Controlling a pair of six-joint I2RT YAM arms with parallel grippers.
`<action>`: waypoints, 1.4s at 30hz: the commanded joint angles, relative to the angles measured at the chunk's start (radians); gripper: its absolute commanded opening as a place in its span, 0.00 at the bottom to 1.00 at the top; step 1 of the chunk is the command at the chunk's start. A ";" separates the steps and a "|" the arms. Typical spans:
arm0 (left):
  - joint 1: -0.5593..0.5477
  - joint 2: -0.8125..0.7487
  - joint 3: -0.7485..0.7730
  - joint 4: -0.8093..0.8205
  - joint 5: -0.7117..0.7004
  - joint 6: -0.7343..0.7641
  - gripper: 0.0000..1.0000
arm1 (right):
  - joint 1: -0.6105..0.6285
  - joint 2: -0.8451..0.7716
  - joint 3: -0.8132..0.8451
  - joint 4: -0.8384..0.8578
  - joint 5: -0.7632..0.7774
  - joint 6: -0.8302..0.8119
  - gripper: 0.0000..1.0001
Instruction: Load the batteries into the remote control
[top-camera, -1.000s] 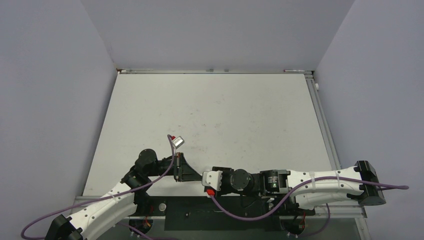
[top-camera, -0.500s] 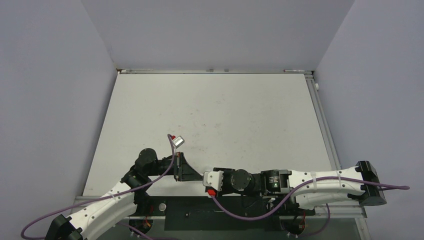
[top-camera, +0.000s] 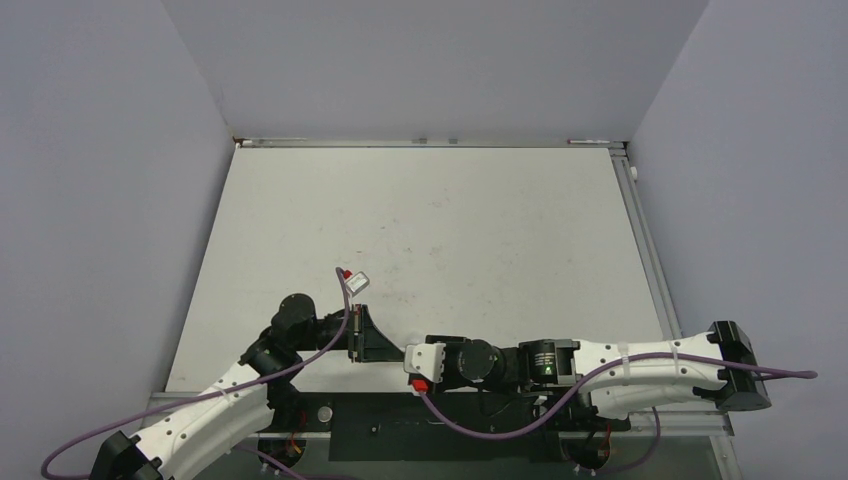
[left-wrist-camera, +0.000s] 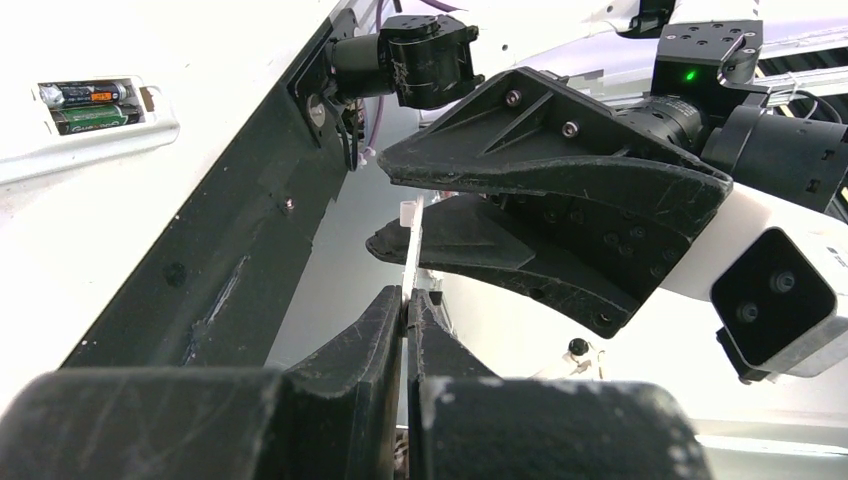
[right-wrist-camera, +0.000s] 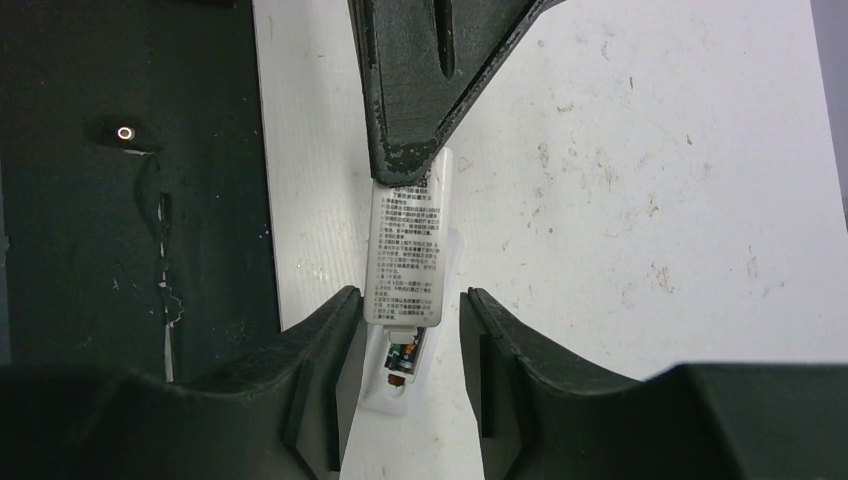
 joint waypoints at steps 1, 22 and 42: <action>0.003 -0.007 0.058 -0.029 -0.005 0.044 0.00 | -0.006 0.015 0.063 0.011 0.026 -0.006 0.39; 0.002 -0.004 0.063 -0.073 -0.014 0.075 0.00 | -0.006 0.057 0.094 -0.005 0.001 -0.027 0.32; 0.004 0.037 0.055 -0.065 -0.083 0.073 0.39 | -0.032 0.076 0.142 -0.149 0.058 0.070 0.08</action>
